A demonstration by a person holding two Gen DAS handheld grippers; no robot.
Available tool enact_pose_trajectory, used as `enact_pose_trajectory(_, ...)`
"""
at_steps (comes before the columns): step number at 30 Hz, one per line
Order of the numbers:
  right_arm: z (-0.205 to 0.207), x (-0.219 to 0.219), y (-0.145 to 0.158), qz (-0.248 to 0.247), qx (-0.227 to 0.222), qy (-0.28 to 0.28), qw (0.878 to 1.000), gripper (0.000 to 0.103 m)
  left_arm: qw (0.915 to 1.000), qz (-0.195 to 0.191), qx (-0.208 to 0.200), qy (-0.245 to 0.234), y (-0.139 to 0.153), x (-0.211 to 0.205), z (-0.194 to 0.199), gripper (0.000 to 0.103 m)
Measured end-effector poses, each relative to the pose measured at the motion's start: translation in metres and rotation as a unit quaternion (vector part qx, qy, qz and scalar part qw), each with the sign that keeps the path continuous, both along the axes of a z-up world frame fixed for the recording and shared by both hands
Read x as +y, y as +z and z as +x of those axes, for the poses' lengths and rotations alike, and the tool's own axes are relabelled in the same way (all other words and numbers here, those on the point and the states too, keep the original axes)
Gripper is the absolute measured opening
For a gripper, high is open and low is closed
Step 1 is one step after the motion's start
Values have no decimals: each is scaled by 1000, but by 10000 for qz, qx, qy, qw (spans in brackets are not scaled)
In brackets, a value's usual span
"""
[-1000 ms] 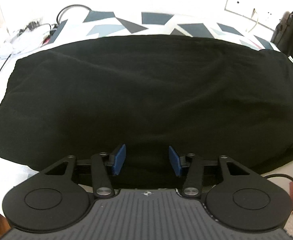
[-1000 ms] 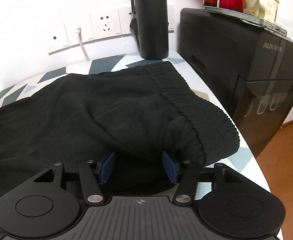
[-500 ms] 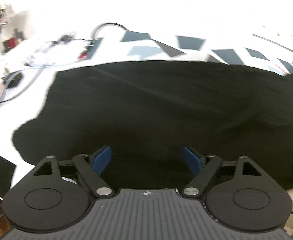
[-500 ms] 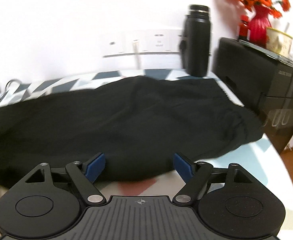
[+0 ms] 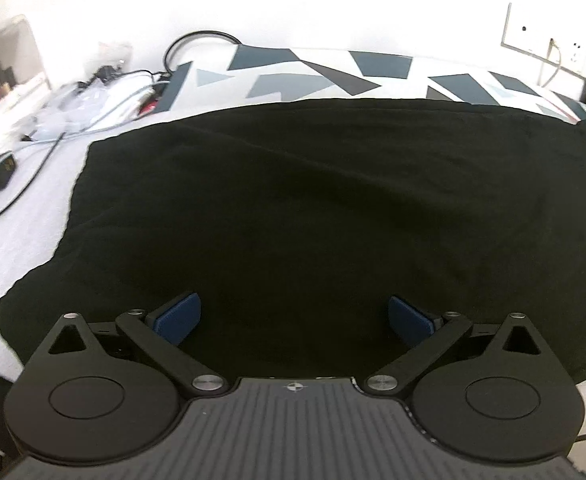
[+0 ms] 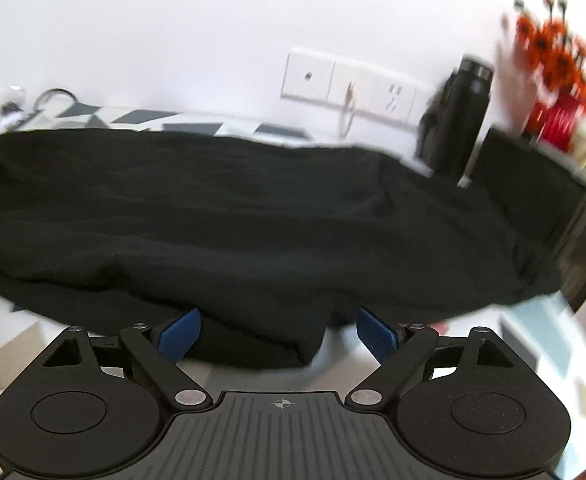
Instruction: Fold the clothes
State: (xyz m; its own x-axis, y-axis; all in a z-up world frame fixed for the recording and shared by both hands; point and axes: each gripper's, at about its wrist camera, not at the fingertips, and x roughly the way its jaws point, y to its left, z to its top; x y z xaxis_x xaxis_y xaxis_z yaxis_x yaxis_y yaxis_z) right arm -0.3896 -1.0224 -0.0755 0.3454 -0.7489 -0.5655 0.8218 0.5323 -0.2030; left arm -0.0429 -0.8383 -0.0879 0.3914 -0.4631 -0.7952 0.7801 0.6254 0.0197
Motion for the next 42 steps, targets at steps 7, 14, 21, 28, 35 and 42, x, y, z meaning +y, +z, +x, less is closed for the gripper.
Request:
enact_pose_trajectory(7,4,3,1,151,57,-320,9994,51,9989,-154,338,-295,-5,2,16,103)
enact_pose_trajectory(14,-6,10,-3,255,51,-556,9981,51,9981,-238,349,-441,-6,4,20,103)
enact_pose_trajectory(21,5,-7,-7,-206,363,-944,9947,76,9981,-262,338,-450,-6,4,20,103)
enact_pose_trajectory(28,16,-12,4,-516,-77,-955,9941,42,9981,-271,325,-453,-6,4,20,103)
enact_pose_trajectory(35,-17,2,6,-227,-249,-1039,9940,31,9981,-311,299,-451,-7,5,19,103)
enact_pose_trajectory(42,-49,15,8,63,-421,-1121,9928,37,9982,-368,264,-406,-8,5,17,103)
